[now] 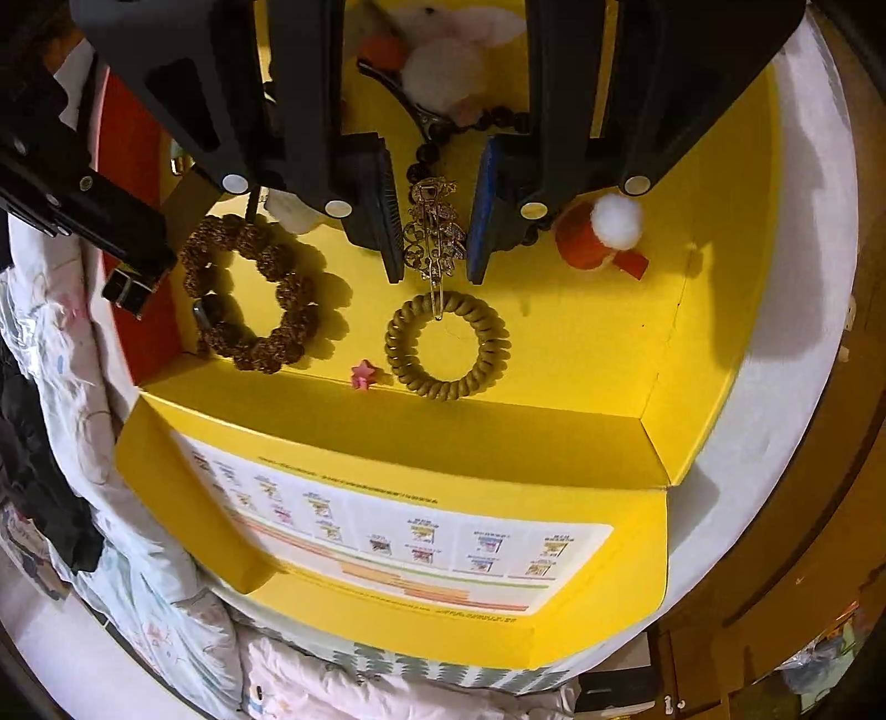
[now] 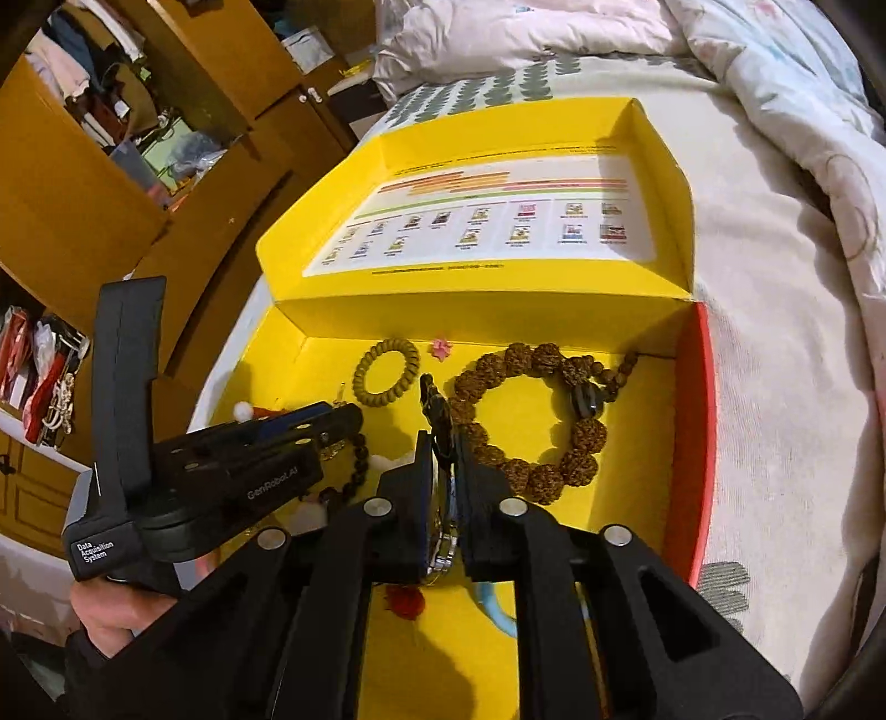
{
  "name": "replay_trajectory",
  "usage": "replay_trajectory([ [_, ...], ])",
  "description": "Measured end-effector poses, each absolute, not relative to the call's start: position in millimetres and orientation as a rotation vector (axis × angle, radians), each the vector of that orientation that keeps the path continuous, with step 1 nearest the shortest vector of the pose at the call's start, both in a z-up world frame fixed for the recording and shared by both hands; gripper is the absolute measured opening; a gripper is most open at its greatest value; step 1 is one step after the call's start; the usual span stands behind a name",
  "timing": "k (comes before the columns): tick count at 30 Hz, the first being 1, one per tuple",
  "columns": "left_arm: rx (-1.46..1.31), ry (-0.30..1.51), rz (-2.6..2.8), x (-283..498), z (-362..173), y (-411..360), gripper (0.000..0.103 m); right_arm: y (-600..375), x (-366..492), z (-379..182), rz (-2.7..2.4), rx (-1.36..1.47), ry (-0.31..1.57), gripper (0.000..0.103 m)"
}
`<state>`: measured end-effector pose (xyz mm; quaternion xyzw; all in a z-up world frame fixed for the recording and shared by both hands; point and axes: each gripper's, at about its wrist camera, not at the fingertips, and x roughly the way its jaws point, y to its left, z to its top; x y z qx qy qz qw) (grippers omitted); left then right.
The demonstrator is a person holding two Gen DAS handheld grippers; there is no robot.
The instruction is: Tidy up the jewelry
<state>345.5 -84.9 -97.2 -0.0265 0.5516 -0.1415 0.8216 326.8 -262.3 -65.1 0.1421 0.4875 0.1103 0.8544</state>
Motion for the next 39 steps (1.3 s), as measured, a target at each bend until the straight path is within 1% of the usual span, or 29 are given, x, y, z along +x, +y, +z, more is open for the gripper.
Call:
replay_trajectory([
  [1, -0.057, 1.176, -0.298, 345.8, -98.2, -85.3, 0.024, -263.5, 326.6, -66.9, 0.226, 0.298, 1.03, 0.017],
  [4, -0.05, 1.172, -0.275, 344.4, -98.8, -83.7, 0.025, -266.2, 325.5, -67.7, 0.213, 0.3, 1.036, 0.017],
  [5, -0.047, 1.172, -0.27, 344.0, -98.7, -83.4, 0.026, -266.6, 325.0, -67.9, 0.208, 0.297, 1.04, 0.018],
  [6, -0.049, 1.171, -0.265, 342.7, -97.5, -81.8, 0.034, -266.3, 324.8, -67.5, 0.207, 0.296, 1.042, 0.018],
  [8, -0.053, 1.159, -0.258, 341.5, -94.1, -79.4, 0.057, -265.8, 324.3, -66.1, 0.192, 0.287, 1.046, 0.018],
  [11, -0.06, 1.128, -0.252, 337.2, -83.8, -77.0, 0.067, -265.9, 320.8, -61.1, 0.153, 0.259, 1.046, 0.019],
  [15, -0.056, 1.097, -0.257, 326.5, -67.3, -71.5, 0.07, -266.4, 313.0, -50.8, 0.108, 0.221, 1.04, 0.019],
  [16, -0.048, 1.085, -0.252, 323.6, -62.9, -71.7, 0.073, -266.1, 309.2, -46.5, 0.098, 0.208, 1.041, 0.019],
  [18, -0.031, 1.057, -0.243, 314.4, -54.5, -70.1, 0.077, -266.7, 303.8, -41.4, 0.083, 0.187, 1.039, 0.034],
  [19, -0.021, 1.045, -0.233, 311.5, -51.0, -71.4, 0.078, -266.7, 298.6, -36.5, 0.078, 0.181, 1.027, 0.053],
  [20, -0.01, 1.029, -0.224, 306.9, -46.9, -71.3, 0.081, -266.7, 292.7, -31.2, 0.081, 0.185, 1.011, 0.069],
  [21, 0.004, 1.01, -0.216, 298.5, -41.0, -70.1, 0.082, -266.2, 288.3, -26.9, 0.084, 0.191, 0.998, 0.073],
  [27, 0.075, 0.904, -0.161, 255.4, -13.9, -66.7, 0.09, -257.9, 251.4, 4.6, 0.072, 0.188, 0.95, 0.076],
  [28, 0.083, 0.89, -0.153, 248.4, -11.1, -65.1, 0.09, -255.9, 241.3, 9.7, 0.062, 0.185, 0.937, 0.078],
  [31, 0.104, 0.848, -0.111, 224.5, -2.5, -54.7, 0.096, -248.8, 214.4, 19.4, 0.062, 0.171, 0.915, 0.083],
  [35, 0.085, 0.804, -0.07, 195.2, 6.4, -33.6, 0.097, -239.0, 173.3, 19.9, 0.057, 0.147, 0.897, 0.089],
  [39, -0.003, 0.807, -0.088, 170.9, 6.4, -13.7, 0.097, -233.9, 135.9, 9.3, 0.058, 0.157, 0.893, 0.089],
])
